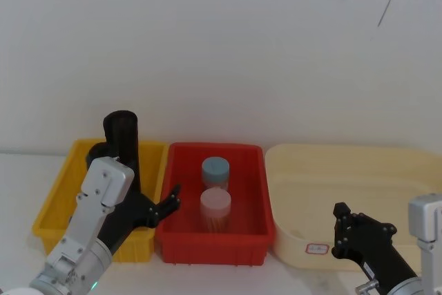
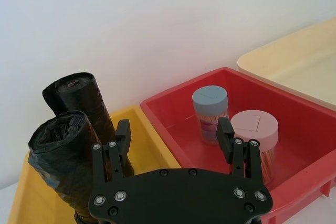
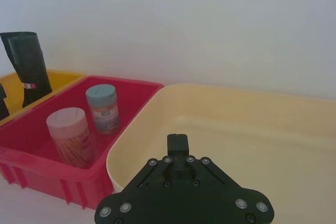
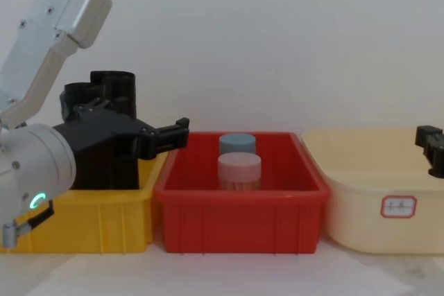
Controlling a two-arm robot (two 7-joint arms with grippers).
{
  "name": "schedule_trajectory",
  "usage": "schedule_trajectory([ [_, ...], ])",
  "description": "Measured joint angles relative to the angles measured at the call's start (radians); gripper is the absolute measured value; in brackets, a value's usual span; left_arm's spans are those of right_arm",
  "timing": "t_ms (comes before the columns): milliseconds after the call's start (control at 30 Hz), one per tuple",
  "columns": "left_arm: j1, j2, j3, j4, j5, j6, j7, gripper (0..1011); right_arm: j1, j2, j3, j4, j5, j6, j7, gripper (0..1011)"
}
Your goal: Pick up the garbage bag with the one hand and transfer it to the other hand.
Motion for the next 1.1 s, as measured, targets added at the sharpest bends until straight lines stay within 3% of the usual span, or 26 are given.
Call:
schedule_trajectory([
  [1100,0.0,0.0,0.0,0.0,0.0,0.0,0.0,1001,0.0,0.0,0.0,0.0,0.0,0.0,0.0,0],
])
